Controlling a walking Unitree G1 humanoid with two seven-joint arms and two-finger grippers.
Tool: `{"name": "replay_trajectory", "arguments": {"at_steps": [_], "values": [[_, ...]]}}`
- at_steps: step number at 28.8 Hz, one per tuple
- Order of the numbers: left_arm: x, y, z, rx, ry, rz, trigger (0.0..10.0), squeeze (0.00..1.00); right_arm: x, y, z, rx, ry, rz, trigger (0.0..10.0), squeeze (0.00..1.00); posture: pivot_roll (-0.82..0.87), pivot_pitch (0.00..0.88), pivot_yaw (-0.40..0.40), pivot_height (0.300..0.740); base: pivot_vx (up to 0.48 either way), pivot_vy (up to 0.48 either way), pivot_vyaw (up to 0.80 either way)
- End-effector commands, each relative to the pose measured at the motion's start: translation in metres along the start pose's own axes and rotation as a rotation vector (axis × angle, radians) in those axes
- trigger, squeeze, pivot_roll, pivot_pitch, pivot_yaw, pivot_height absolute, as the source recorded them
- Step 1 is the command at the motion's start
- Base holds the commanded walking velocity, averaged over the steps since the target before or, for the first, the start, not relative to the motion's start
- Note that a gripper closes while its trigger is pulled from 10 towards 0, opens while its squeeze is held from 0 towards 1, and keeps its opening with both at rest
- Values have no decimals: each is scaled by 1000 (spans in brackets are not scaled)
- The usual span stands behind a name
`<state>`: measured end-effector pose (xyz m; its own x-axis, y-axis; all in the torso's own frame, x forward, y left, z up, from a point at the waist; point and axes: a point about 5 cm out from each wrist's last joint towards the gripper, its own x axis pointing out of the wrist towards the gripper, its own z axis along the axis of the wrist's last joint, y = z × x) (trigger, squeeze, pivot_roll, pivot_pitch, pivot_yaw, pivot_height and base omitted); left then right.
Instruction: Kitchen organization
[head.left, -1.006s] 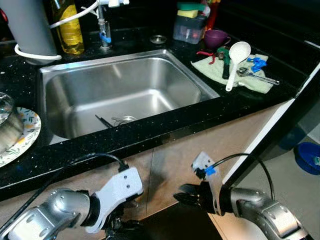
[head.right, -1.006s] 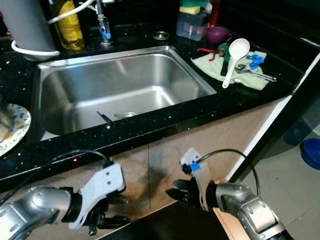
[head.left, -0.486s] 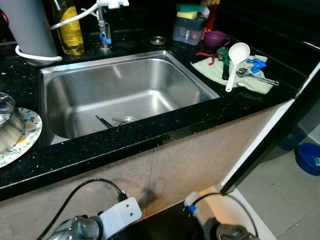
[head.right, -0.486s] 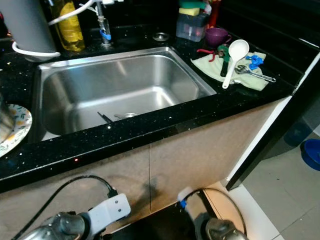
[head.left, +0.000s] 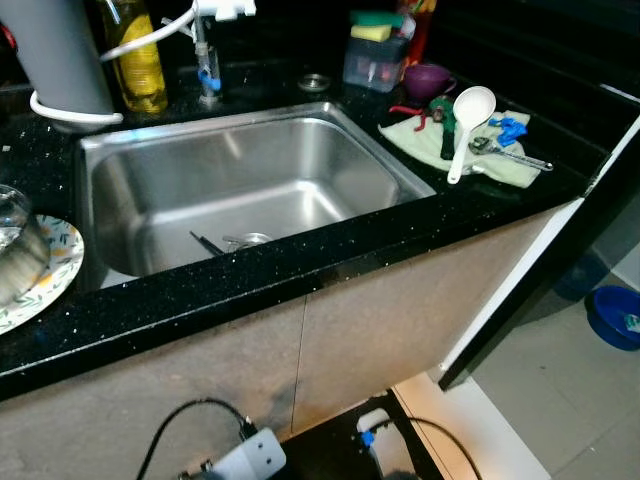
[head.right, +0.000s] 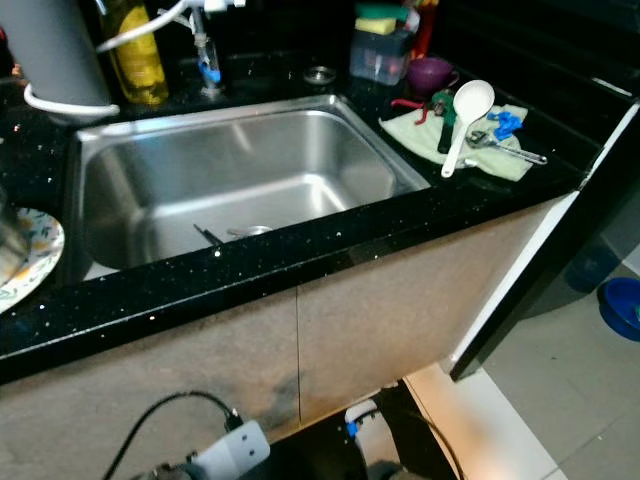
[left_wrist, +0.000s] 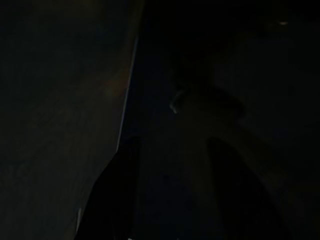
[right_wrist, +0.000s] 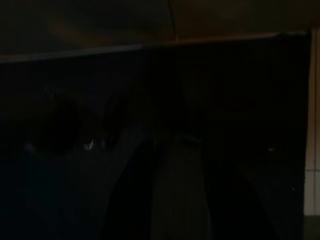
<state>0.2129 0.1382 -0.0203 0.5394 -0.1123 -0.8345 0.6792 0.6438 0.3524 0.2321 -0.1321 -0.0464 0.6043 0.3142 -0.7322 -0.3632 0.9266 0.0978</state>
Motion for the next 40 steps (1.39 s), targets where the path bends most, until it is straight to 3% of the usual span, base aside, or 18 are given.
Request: {"name": "replay_trajectory", "arguments": {"at_steps": [1,7,9,10,11,13,16,21,24,29,32,36,40], "values": [[10,-11,-18,-37,29,33,10000,0,0,0,-6,90,-38,-20,10000,0,-30,183,-52,740,0,0,0],[19,-15,-31,-94,13,95,10000,0,1,2,-13,115,-50,-43,10000,0,-29,182,-59,740,0,0,0],[21,-14,-37,-245,11,111,10000,0,1,0,-15,184,-77,-66,10000,0,-29,182,-59,740,0,0,0],[21,-14,-37,-245,11,111,10000,0,1,0,-15,184,-77,-66,10000,0,-29,182,-59,740,0,0,0],[22,-11,-41,-380,-20,136,10000,0,0,-1,-17,264,-92,-74,10000,0,-29,182,-59,740,0,0,0],[22,-10,-41,-409,-34,149,10000,0,1,-2,-17,283,-96,-75,10000,0,-29,182,-59,740,0,0,0],[22,-3,-44,-532,-128,208,10000,0,-1,-2,-28,319,-90,-81,10000,0,-26,173,-58,740,0,0,0],[21,3,-51,-580,-174,245,10000,0,-2,3,-36,329,-82,-70,10000,0,-30,166,-57,740,0,0,0],[21,5,-50,-643,-214,243,10000,0,-2,3,-32,348,-115,-64,10000,0,-32,165,-49,740,0,0,0],[20,9,-47,-666,-268,268,10000,0,-1,3,-21,377,-193,-49,10000,0,-33,157,-39,740,0,0,0],[20,8,-47,-684,-274,263,10000,0,0,4,-18,364,-204,-27,10000,0,-35,150,-43,740,0,0,0],[21,8,-49,-673,-262,276,10000,0,2,10,-22,261,-139,24,10000,0,-35,140,-50,740,0,0,0],[22,6,-49,-674,-268,262,10000,0,1,5,-22,286,-141,-5,10000,0,-36,133,-54,740,0,0,0]]}}
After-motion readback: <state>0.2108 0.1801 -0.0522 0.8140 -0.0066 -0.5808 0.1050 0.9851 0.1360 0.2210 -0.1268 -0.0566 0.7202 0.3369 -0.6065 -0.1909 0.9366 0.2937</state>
